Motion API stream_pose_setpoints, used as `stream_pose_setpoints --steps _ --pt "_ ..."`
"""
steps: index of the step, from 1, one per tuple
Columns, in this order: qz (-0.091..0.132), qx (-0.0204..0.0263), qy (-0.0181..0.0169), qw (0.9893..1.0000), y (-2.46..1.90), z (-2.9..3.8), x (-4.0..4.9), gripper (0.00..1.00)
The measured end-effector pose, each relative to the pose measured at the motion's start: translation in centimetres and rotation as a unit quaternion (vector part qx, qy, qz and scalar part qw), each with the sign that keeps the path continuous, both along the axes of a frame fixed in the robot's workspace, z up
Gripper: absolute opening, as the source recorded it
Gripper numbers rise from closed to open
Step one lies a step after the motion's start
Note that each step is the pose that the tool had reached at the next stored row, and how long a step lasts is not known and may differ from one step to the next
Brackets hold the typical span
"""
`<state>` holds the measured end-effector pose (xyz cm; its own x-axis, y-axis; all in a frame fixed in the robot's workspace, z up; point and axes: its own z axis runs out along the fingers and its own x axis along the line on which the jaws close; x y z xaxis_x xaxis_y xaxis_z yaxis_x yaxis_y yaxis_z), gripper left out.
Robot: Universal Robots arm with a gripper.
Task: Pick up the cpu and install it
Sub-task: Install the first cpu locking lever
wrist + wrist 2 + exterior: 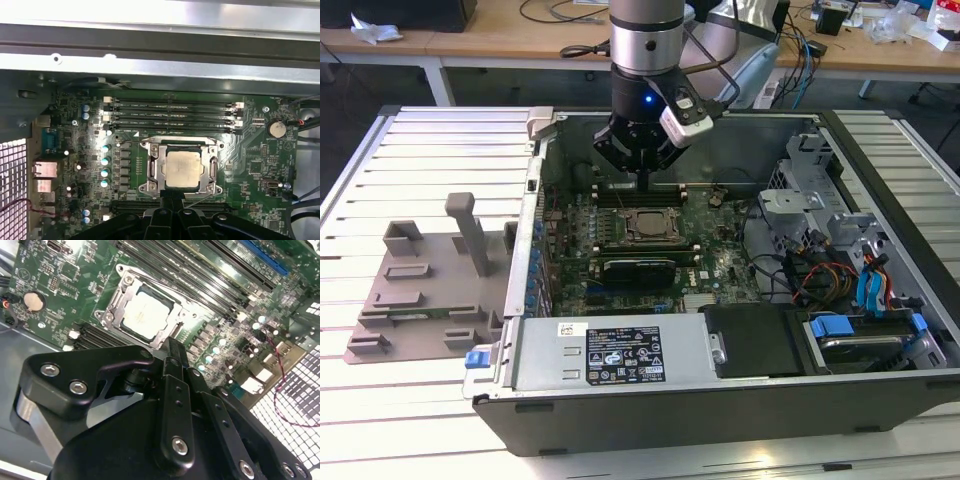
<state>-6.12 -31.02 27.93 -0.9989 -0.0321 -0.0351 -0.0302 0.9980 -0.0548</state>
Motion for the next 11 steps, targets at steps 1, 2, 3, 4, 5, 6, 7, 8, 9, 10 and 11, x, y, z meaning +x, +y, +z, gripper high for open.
stream_pose_setpoints --steps 1,2,3,4,5,6,7,8,9,10,11 --pt "0.000 0.0000 0.0000 1.0000 0.00 0.00 -0.23 0.11" --pt "0.000 0.0000 0.0000 1.0000 0.00 0.00 -0.49 0.11" --pt "0.000 -0.0001 0.0000 1.0000 0.00 0.00 -0.68 0.11" --pt "0.000 0.0000 0.0000 1.0000 0.00 0.00 -0.81 0.11" --pt "0.000 0.0000 0.0000 1.0000 0.00 0.00 -0.93 0.11" --pt "0.000 0.0000 0.0000 1.0000 0.00 0.00 -1.06 0.11" --pt "0.000 0.0000 0.0000 1.0000 0.00 0.00 -1.30 0.11" --pt "0.000 0.0000 0.0000 1.0000 0.00 0.00 -1.55 0.11" --pt "0.000 0.0000 0.0000 1.0000 0.00 0.00 -1.74 0.11" --pt "0.000 0.0000 0.0000 1.0000 0.00 0.00 -1.97 0.11" --pt "0.000 0.0000 0.0000 1.0000 0.00 0.00 -2.33 0.11"
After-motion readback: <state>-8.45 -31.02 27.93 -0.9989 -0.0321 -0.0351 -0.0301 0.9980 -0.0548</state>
